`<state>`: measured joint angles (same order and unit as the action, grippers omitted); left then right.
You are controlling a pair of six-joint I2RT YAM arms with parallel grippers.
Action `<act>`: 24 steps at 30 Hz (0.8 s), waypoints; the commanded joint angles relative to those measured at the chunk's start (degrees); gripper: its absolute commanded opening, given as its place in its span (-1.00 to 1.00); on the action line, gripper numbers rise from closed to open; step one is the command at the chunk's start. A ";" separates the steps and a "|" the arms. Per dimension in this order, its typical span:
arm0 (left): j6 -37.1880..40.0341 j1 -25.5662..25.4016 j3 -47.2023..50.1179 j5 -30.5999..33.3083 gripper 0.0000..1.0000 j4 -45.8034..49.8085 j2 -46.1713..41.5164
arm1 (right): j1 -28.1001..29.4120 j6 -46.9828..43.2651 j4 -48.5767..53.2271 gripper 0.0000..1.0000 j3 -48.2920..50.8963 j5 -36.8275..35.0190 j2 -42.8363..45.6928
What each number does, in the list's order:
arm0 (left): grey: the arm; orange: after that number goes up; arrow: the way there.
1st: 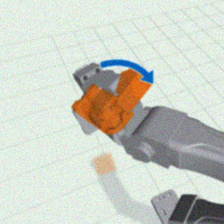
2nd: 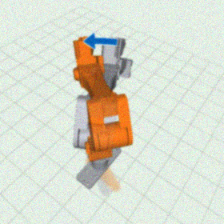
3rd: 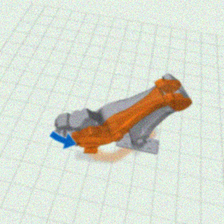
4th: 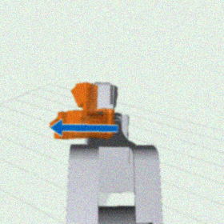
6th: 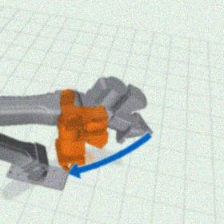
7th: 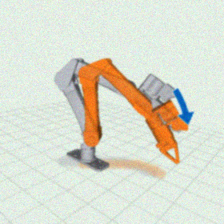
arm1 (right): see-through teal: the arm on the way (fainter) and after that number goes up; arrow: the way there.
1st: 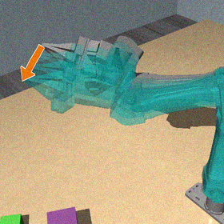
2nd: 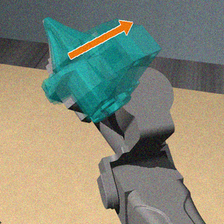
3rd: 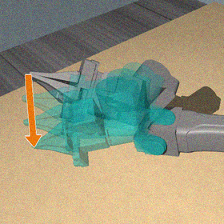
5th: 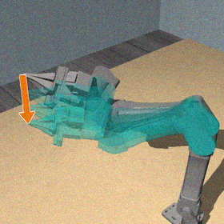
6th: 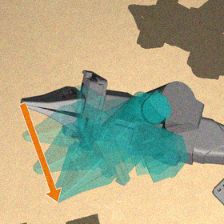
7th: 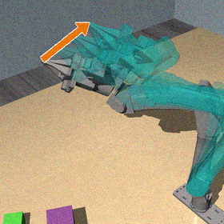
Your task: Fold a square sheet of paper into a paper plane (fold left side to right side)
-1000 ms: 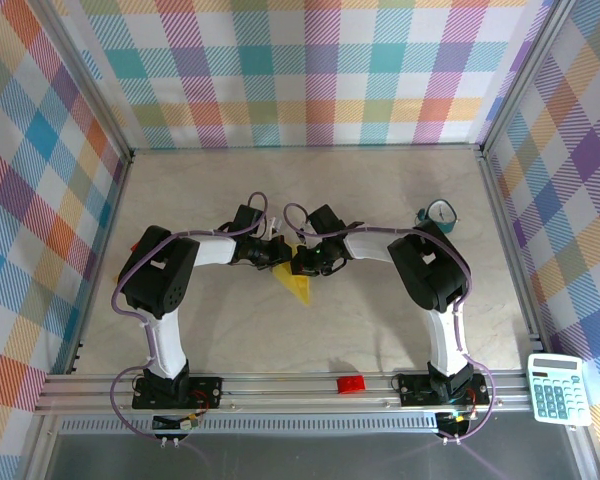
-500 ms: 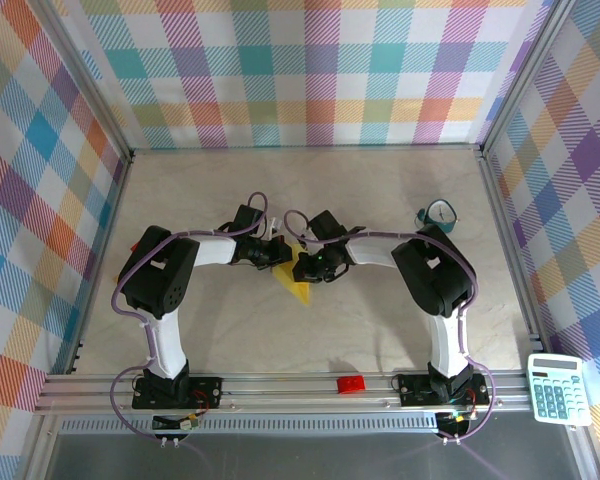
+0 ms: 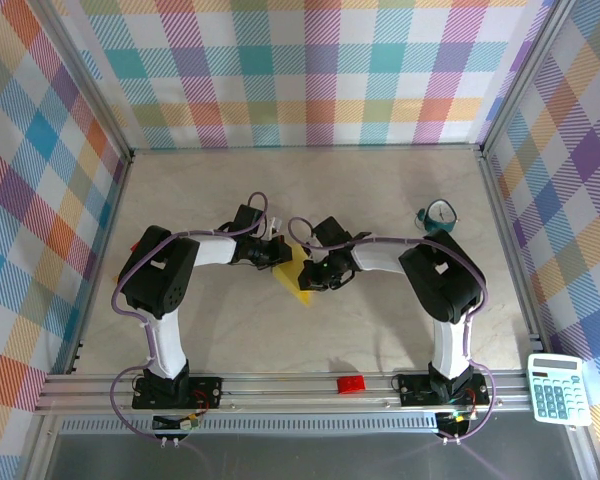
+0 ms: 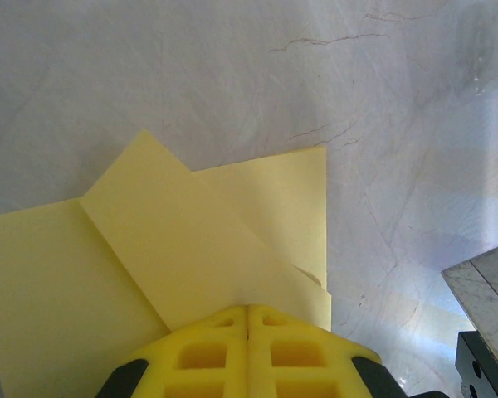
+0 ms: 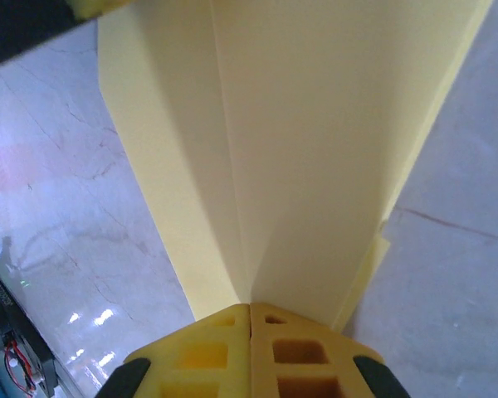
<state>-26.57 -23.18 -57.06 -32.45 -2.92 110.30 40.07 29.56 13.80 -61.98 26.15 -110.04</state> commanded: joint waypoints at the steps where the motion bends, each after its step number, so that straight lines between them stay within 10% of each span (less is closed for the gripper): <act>1: -0.06 0.27 0.63 5.64 -1.00 6.43 2.62 | 0.93 0.13 5.76 -1.00 2.49 0.44 1.18; 24: 0.07 0.50 0.98 6.25 -1.00 6.91 2.43 | 3.00 -0.79 9.10 -1.00 5.81 0.22 3.63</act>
<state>-26.57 -23.11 -57.21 -32.25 -2.46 110.30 41.78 29.52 15.99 -58.06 25.93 -106.63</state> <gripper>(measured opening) 0.050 0.049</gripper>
